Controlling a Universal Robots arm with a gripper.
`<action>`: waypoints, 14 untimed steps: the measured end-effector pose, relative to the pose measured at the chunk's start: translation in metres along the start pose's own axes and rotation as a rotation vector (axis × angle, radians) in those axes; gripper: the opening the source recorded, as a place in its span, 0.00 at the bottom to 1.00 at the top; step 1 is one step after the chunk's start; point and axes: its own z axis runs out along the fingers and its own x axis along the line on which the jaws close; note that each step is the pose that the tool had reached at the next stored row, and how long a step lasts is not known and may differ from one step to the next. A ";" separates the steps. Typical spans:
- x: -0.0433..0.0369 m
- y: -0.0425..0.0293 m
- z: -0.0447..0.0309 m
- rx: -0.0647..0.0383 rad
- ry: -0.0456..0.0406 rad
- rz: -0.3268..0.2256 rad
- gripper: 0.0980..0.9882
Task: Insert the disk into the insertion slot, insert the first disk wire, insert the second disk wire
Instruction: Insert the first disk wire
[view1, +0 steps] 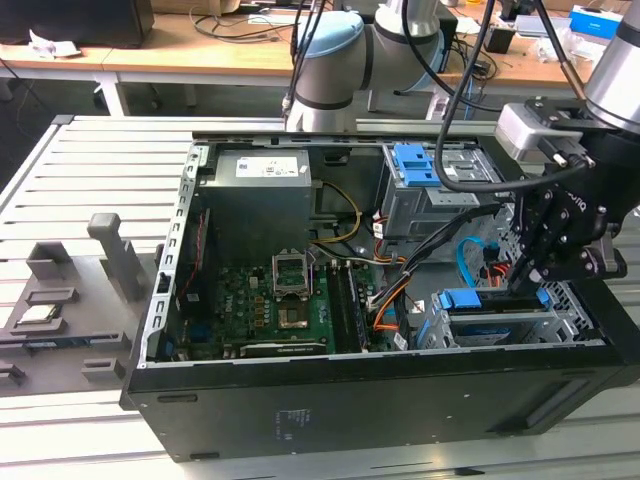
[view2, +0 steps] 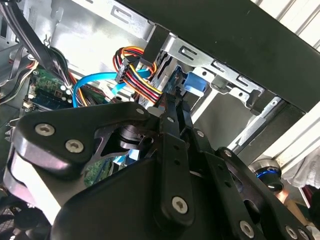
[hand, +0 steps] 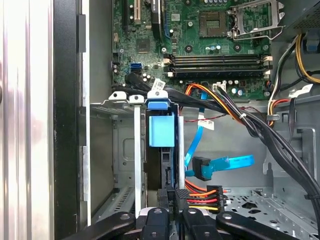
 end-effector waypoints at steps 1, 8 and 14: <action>-0.0002 0.0000 0.0002 0.000 0.0001 0.000 0.08; -0.0007 -0.0007 0.0017 0.000 0.0002 0.000 0.08; -0.0009 -0.0010 0.0053 0.000 0.0005 0.000 0.08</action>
